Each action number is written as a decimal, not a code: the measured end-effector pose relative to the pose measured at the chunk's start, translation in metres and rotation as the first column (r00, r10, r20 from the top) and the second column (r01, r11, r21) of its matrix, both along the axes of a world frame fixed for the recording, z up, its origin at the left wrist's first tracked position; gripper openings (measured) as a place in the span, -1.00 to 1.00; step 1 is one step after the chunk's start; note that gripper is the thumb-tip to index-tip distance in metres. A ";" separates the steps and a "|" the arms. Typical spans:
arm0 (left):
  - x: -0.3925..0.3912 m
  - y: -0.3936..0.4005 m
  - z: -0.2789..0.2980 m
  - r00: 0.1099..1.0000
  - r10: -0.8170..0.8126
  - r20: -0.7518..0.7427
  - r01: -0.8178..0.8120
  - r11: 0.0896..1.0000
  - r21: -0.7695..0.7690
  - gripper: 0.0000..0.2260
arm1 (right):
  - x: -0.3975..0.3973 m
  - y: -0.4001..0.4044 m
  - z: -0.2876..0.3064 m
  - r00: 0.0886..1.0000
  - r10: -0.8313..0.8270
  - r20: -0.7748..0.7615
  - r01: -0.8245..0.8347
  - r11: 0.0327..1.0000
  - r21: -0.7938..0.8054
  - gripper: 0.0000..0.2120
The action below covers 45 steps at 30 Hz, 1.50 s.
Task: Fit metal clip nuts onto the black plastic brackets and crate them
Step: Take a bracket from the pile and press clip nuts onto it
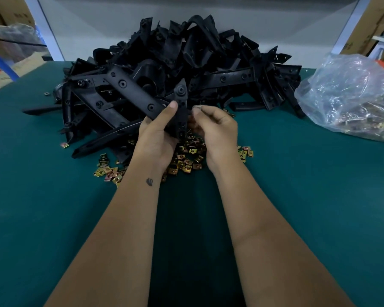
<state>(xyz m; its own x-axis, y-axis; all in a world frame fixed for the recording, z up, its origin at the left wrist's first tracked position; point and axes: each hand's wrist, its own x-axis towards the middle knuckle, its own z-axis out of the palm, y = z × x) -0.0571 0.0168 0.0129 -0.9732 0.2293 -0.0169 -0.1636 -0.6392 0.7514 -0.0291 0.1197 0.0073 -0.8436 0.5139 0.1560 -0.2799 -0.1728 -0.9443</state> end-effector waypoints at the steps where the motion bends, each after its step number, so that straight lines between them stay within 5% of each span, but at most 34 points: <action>1: 0.000 0.000 0.001 1.000 -0.012 0.008 0.012 1.000 -0.001 -0.44 | 0.002 0.003 0.001 0.999 0.032 0.001 -0.032 0.999 -0.030 -0.89; 5: 0.002 0.002 0.002 1.000 -0.026 0.018 0.026 1.000 -0.010 -0.43 | 0.009 0.010 0.005 0.988 0.152 -0.030 -0.155 0.973 -0.171 -0.87; 17: 0.001 0.001 -0.001 0.998 -0.049 0.025 0.050 0.998 -0.048 -0.52 | 0.011 0.011 0.007 0.981 0.190 -0.026 -0.187 0.924 -0.332 -0.90; 45: -0.004 0.002 -0.007 0.996 -0.087 -0.020 0.086 0.995 -0.049 -0.53 | 0.012 0.007 0.010 0.990 0.122 -0.071 -0.134 0.970 -0.204 -0.84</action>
<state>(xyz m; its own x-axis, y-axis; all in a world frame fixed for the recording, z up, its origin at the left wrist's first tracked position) -0.0613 0.0186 0.0056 -0.9501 0.3118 -0.0088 -0.1997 -0.5862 0.7852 -0.0174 0.1263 0.0177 -0.8972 0.4283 0.1073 -0.2954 -0.4017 -0.8668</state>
